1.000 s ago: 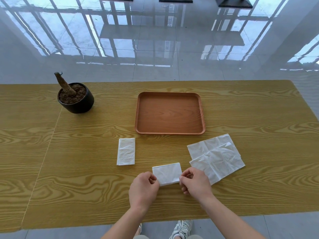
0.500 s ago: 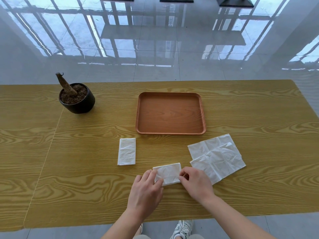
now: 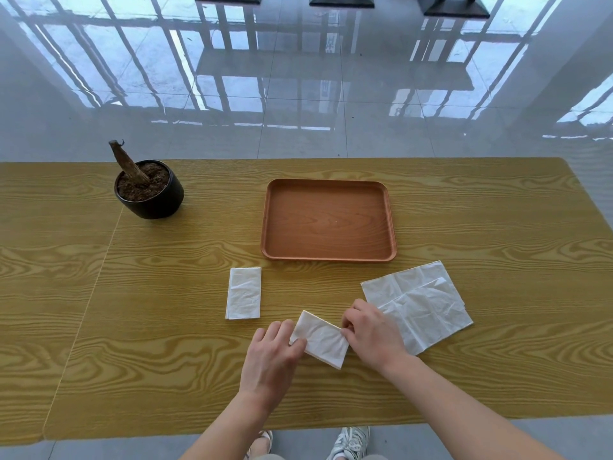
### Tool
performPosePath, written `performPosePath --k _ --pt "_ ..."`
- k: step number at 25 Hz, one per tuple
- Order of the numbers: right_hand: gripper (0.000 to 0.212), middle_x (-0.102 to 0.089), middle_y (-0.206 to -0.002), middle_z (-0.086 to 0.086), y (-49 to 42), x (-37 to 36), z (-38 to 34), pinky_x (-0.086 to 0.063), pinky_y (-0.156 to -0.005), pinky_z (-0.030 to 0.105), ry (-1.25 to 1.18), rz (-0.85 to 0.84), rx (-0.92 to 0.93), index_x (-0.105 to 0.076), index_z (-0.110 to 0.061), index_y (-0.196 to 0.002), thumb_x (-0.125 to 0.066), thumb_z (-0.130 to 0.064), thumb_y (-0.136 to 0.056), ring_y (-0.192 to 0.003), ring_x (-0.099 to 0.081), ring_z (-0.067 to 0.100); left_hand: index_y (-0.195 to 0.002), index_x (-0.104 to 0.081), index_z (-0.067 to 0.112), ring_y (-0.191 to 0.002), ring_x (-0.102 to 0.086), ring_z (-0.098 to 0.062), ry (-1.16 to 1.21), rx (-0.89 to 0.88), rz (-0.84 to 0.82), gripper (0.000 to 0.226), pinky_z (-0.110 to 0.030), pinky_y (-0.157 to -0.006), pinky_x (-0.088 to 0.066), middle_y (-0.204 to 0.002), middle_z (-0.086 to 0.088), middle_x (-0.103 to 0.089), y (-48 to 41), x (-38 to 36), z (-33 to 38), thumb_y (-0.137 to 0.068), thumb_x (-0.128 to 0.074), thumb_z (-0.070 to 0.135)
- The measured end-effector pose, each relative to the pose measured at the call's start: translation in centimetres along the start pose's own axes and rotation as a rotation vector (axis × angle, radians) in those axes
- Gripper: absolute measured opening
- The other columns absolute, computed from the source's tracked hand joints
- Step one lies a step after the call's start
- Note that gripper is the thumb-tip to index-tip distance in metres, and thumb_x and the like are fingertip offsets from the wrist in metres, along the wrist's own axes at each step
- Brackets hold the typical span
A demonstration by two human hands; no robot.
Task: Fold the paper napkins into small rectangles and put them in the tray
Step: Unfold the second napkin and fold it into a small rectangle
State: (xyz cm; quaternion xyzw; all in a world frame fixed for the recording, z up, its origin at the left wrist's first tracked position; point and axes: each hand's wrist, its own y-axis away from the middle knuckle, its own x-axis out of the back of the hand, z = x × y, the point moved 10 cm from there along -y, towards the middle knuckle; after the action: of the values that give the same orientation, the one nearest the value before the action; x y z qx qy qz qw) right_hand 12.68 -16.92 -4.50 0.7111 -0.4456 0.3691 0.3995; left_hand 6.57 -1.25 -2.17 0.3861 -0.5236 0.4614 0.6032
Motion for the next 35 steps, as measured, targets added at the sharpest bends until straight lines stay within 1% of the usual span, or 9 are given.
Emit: performPosePath --k 4,7,12,16,20,23,25,27,35 --pt "0.017 -0.053 -0.090 -0.012 0.8 -0.6 0.6 -0.048 -0.073 0.027 -0.067 -0.009 -0.088 -0.061 -0.026 -0.085 -0.062 -0.042 -0.091 -0.084 -0.053 0.009 -0.086 -0.069 0.021 -0.077 -0.057 -0.025 0.061 0.078 -0.008 0.018 -0.037 -0.058 -0.045 -0.099 -0.005 -0.064 0.8 -0.2 0.0 -0.069 -0.073 0.016" --pt "0.020 -0.054 -0.089 -0.013 1.5 -1.3 0.7 -0.047 -0.071 0.027 -0.042 -0.048 -0.117 -0.060 -0.027 -0.083 -0.063 -0.046 -0.088 -0.084 -0.054 0.009 -0.082 -0.065 0.021 -0.072 -0.052 -0.021 0.165 0.195 0.010 0.006 -0.035 -0.059 -0.045 -0.086 0.002 -0.058 1.6 0.1 -0.2 -0.079 -0.070 0.024" --pt "0.019 -0.057 -0.086 -0.013 2.3 -1.2 1.0 -0.048 -0.071 0.027 -0.052 -0.034 -0.238 -0.058 -0.028 -0.076 -0.063 -0.042 -0.088 -0.082 -0.056 0.009 -0.075 -0.060 0.027 -0.074 -0.050 -0.010 0.375 0.523 -0.096 0.030 -0.026 -0.064 -0.045 -0.077 0.013 -0.055 3.0 -1.8 -0.9 -0.091 -0.058 0.053" --pt "0.014 -0.066 -0.071 -0.009 3.3 -1.6 1.9 -0.050 -0.062 0.024 -0.435 -0.007 -0.397 -0.064 -0.025 -0.071 -0.071 -0.031 -0.082 -0.069 -0.061 0.006 -0.080 -0.065 0.033 -0.082 -0.049 -0.005 0.439 0.633 -0.170 0.037 -0.021 -0.065 -0.037 -0.080 0.016 -0.052 3.7 -2.9 -0.8 -0.089 -0.050 0.065" --pt "0.017 -0.066 -0.062 -0.006 3.7 -1.6 1.2 -0.051 -0.059 0.028 -0.779 0.010 -0.409 -0.066 -0.020 -0.069 -0.079 -0.027 -0.078 -0.058 -0.059 0.007 -0.086 -0.071 0.029 -0.080 -0.058 -0.004 0.649 0.760 -0.223 0.045 -0.025 -0.068 -0.044 -0.079 0.013 -0.064 3.8 -3.5 -1.1 -0.086 -0.052 0.070" --pt "0.017 -0.066 -0.059 -0.005 3.3 -0.7 0.5 -0.050 -0.057 0.028 -0.847 0.041 -0.374 -0.067 -0.019 -0.069 -0.081 -0.025 -0.078 -0.054 -0.057 0.007 -0.100 -0.071 0.021 -0.078 -0.068 -0.008 1.051 0.971 -0.227 0.040 -0.025 -0.066 -0.050 -0.086 0.006 -0.076 3.9 -4.3 -1.3 -0.086 -0.064 0.058" --pt "0.017 -0.065 -0.057 -0.004 2.9 -0.1 0.2 -0.049 -0.056 0.029 -0.882 0.054 -0.351 -0.066 -0.019 -0.069 -0.081 -0.022 -0.078 -0.053 -0.056 0.008 -0.105 -0.071 0.014 -0.068 -0.070 -0.014 1.465 1.119 -0.246 0.031 -0.027 -0.055 -0.051 -0.086 -0.006 -0.079 3.9 -5.3 -0.2 -0.088 -0.072 0.040" --pt "0.017 -0.065 -0.057 -0.004 2.7 0.2 -0.1 -0.048 -0.053 0.025 -0.901 0.048 -0.341 -0.067 -0.020 -0.069 -0.081 -0.022 -0.079 -0.052 -0.056 0.008 -0.104 -0.071 0.008 -0.063 -0.066 -0.017 1.668 1.185 -0.189 0.023 -0.025 -0.050 -0.048 -0.084 -0.011 -0.078 4.0 -5.2 -0.1 -0.087 -0.076 0.023" --pt "0.016 -0.065 -0.060 -0.008 1.0 -1.5 -3.9 -0.046 -0.056 0.026 -0.910 -0.072 -0.342 -0.070 -0.017 -0.072 -0.082 -0.023 -0.079 -0.056 -0.056 0.006 -0.092 -0.073 0.012 -0.059 -0.067 -0.011 1.460 1.147 0.106 0.012 -0.020 -0.053 -0.051 -0.076 -0.005 -0.078 5.0 -2.3 -6.1 -0.082 -0.079 0.009"
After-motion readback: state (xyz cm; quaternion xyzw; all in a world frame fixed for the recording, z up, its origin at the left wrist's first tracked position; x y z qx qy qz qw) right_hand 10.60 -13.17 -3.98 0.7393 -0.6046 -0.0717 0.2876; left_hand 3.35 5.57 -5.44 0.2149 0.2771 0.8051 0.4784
